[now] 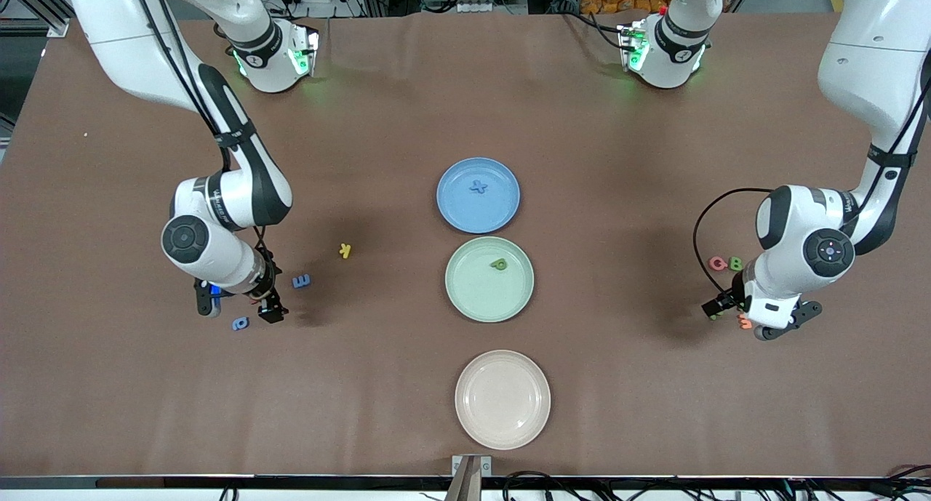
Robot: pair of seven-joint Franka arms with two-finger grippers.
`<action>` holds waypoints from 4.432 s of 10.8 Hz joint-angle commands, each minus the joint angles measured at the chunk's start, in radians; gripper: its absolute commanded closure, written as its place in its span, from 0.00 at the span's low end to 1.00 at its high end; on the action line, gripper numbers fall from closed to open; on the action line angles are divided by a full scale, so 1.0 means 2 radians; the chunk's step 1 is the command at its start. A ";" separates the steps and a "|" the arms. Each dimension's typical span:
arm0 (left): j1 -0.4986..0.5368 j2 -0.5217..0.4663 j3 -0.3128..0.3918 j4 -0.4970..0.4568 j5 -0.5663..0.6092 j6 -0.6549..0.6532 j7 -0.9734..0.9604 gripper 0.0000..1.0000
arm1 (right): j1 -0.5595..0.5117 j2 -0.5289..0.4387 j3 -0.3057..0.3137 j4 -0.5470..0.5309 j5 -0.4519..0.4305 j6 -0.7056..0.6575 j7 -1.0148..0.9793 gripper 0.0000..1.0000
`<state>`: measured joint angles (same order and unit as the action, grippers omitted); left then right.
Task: Sort letters by color into matching plates
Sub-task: 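Move the right gripper to the blue m while the left gripper reaches the N, then grasp the blue m with the right gripper while the left gripper grasps the N, then drop the blue m onto the blue plate while the left gripper carries the N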
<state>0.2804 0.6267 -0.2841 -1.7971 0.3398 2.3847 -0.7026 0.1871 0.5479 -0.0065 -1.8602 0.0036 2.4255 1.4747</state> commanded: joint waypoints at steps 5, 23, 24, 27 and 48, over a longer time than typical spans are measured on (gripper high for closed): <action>-0.005 0.047 0.002 0.044 0.016 0.002 -0.097 0.00 | 0.002 0.006 0.008 -0.062 0.005 0.086 0.003 0.00; -0.014 0.049 0.001 0.043 0.020 0.002 -0.091 1.00 | 0.012 0.002 0.018 -0.094 0.000 0.118 -0.173 0.79; -0.014 0.048 0.001 0.043 0.020 0.001 -0.091 1.00 | 0.012 -0.005 0.021 -0.093 0.000 0.118 -0.202 0.79; -0.039 0.043 -0.004 0.043 0.020 -0.010 -0.071 1.00 | 0.013 -0.025 0.048 -0.066 -0.009 0.055 -0.260 0.79; -0.150 0.042 -0.122 0.102 -0.073 -0.027 -0.119 1.00 | 0.275 0.011 0.107 0.025 -0.070 -0.032 -0.279 0.00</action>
<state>0.0256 0.6893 -0.5304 -1.6558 0.2701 2.3339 -0.9258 0.7437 0.5505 0.2107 -1.8414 -0.1166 2.3854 0.9188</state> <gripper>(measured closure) 0.670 0.683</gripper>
